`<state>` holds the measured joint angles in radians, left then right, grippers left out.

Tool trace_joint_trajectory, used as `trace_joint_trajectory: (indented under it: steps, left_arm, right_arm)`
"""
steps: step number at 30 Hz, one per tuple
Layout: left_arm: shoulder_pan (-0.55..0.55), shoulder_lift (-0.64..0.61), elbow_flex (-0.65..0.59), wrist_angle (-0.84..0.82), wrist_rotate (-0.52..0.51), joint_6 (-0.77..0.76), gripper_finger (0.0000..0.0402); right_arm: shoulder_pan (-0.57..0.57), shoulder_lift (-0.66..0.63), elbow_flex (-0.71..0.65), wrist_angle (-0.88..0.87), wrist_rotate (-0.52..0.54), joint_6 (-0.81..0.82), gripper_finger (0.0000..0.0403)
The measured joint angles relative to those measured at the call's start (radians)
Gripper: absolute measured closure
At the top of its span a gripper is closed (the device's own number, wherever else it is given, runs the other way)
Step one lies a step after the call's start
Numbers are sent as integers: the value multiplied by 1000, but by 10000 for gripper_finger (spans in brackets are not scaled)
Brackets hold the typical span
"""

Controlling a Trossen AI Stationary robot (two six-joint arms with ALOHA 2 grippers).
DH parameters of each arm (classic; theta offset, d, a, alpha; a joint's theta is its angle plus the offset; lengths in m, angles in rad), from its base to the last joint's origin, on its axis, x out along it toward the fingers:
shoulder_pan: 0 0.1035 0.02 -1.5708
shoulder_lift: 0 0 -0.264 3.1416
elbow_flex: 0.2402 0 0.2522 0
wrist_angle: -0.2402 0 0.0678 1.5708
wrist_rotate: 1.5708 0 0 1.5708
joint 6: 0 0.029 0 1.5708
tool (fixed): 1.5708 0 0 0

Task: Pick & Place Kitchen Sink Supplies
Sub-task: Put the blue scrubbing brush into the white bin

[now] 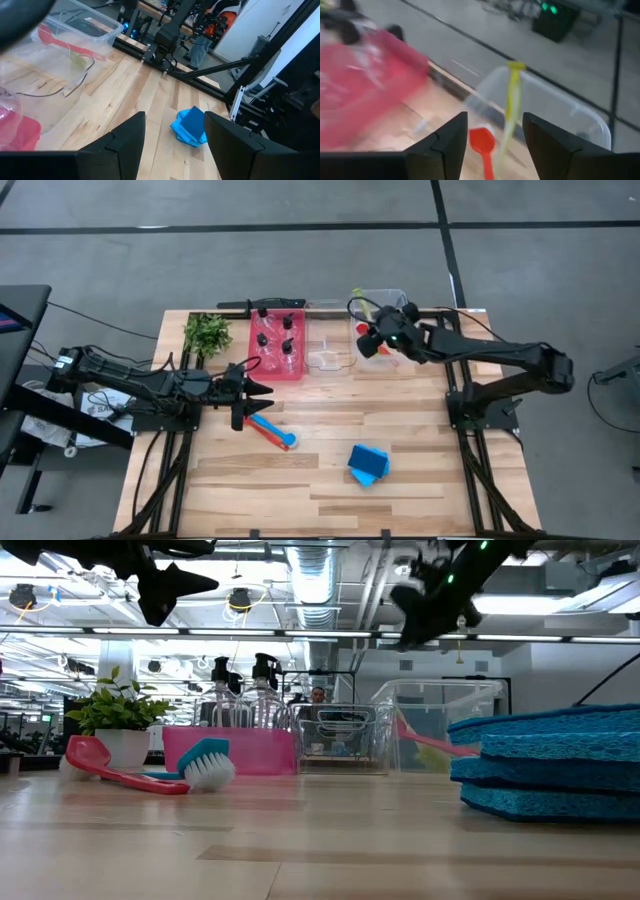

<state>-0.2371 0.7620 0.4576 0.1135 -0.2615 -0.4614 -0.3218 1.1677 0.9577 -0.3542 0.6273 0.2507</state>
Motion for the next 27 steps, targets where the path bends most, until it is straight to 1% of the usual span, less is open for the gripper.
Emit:
trace_joint_trajectory:
  steps: [2, 3, 5, 6, 8, 10, 11, 12, 14, 17, 20, 23, 27]
  left_arm:
    - [0, 0, 0, 0, 0, 0, 197]
    - [0, 0, 0, 0, 2, 4, 197]
    - [0, 0, 0, 0, 14, 8, 197]
    - [0, 0, 0, 0, 23, 9, 197]
    - [0, 0, 0, -1, 37, 12, 197]
    - [0, 0, 0, -1, 75, 25, 197]
    - [0, 0, 0, -1, 106, 34, 197]
    - [0, 0, 0, -1, 140, 41, 197]
    - [0, 0, 0, -1, 195, 44, 197]
    - [0, 0, 0, -1, 235, 46, 197]
    - [0, 0, 0, -1, 248, 68, 197]
    - [0, 0, 0, -17, 252, 86, 197]
    - [0, 0, 0, -111, 246, 88, 197]
  right_arm:
    - [36, -39, 0, 4, -11, -32, 218]
    - [54, -58, 0, 4, -42, -52, 218]
    - [89, -96, 0, 3, -153, -84, 221]
    - [106, -112, 0, 4, -233, -93, 224]
    - [144, -139, 0, 5, -448, -121, 229]
    - [186, -158, 0, 0, -665, -127, 236]
    - [208, -162, 0, 1, -742, -127, 239]
    - [233, -163, 0, 5, -783, -127, 243]
    - [283, -163, 0, 9, -786, -114, 249]
    - [336, -160, 0, 15, -741, -103, 259]
    - [368, -150, 0, 38, -704, -95, 267]
    - [379, -139, 0, 46, -697, -93, 272]
    - [400, -133, 0, 40, -700, -92, 275]
